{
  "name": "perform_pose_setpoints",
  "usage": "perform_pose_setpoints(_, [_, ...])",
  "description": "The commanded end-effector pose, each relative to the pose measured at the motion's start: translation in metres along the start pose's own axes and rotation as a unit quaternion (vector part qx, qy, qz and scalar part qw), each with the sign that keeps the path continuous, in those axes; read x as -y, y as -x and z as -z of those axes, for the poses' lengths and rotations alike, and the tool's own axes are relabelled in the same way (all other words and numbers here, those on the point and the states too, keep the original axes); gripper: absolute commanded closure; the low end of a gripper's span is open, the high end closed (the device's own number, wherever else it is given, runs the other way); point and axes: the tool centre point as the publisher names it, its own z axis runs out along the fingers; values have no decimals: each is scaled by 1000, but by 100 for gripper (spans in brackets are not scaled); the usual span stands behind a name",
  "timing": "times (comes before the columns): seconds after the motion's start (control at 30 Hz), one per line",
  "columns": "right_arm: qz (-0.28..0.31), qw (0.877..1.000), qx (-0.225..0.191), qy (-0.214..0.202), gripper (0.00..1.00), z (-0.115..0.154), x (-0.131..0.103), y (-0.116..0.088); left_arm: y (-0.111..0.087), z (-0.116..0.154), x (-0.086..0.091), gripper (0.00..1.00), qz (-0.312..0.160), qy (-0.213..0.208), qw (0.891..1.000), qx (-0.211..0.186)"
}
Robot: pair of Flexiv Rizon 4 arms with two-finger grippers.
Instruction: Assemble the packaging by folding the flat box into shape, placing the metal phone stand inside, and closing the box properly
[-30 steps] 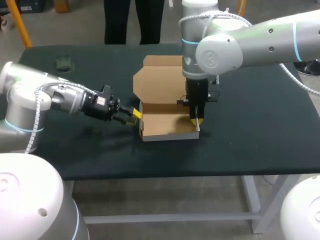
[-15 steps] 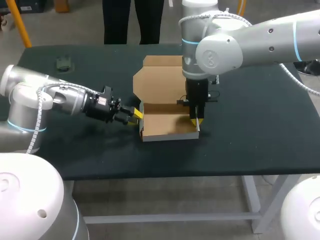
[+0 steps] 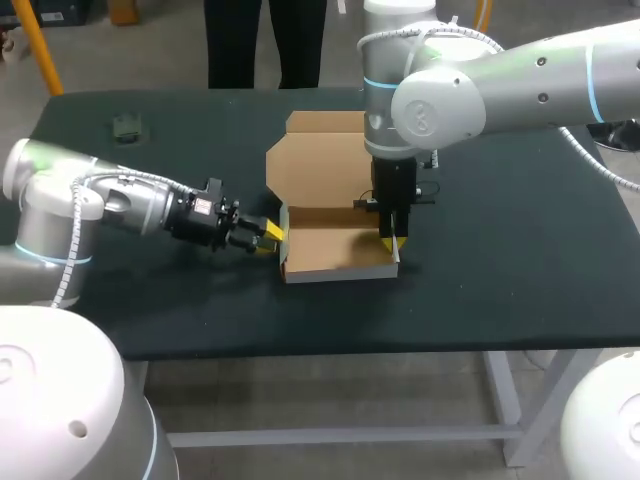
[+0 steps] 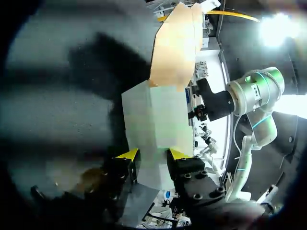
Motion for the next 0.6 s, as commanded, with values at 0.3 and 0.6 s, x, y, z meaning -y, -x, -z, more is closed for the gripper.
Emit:
perform_pose_setpoints(0.3, [0, 1000, 1, -1, 100, -1, -1, -1, -12, -16, 8, 61, 27, -13, 996, 87])
perform_pose_setpoints(0.6, [0, 1000, 1, -1, 100, -1, -1, -1, -13, -23, 10, 59, 46, -25, 986, 157])
